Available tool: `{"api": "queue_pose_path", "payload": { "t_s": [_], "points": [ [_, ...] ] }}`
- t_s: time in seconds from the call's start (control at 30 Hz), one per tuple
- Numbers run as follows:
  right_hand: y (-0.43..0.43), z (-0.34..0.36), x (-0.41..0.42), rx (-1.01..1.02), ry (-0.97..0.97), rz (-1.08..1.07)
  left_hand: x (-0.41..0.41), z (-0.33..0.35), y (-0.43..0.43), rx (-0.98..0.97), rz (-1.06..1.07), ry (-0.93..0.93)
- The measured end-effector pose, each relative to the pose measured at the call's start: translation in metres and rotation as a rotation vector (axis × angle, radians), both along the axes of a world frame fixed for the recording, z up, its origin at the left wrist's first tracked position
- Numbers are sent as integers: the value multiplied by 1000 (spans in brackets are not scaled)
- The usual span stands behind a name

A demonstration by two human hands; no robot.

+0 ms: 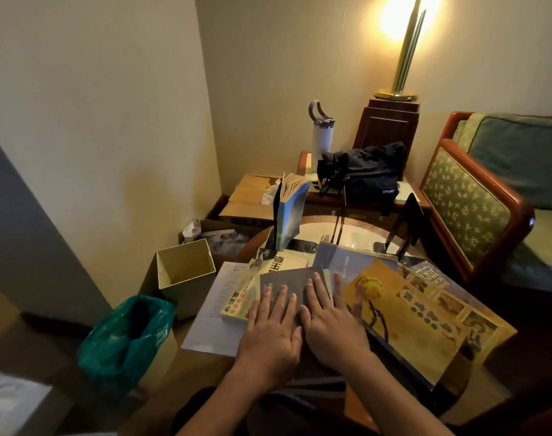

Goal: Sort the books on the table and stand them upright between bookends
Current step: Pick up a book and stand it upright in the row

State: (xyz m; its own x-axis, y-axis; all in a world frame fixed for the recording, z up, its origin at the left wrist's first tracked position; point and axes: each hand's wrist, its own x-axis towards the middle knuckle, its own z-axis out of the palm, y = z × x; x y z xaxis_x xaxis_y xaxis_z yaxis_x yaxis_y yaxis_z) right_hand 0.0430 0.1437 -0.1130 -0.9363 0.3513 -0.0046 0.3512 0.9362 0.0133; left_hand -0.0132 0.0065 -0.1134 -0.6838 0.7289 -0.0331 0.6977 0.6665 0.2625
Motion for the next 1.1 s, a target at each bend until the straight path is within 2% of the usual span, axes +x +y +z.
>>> {"api": "queue_pose_path", "payload": {
  "t_s": [0.17,0.4,0.63,0.8,0.93,1.1],
  "points": [
    [12,-2,-23,-40,-47,64,-9,-6,-2,77,6,-49],
    [1,2,0,-249,-27,0,-31,-6,17,78,81,-96],
    [2,-5,11,-366,-2,-29,-36,-9,21,134,98,-93],
    [19,-3,-28,-342,14,-11,-29,-9,17,151,77,-100],
    [18,-1,-35,-351,33,-23,-13,-12,10,164,194,-82],
    [2,-3,-1,-375,32,-54,-4,-16,5,134,351,-126]
  ]
}}
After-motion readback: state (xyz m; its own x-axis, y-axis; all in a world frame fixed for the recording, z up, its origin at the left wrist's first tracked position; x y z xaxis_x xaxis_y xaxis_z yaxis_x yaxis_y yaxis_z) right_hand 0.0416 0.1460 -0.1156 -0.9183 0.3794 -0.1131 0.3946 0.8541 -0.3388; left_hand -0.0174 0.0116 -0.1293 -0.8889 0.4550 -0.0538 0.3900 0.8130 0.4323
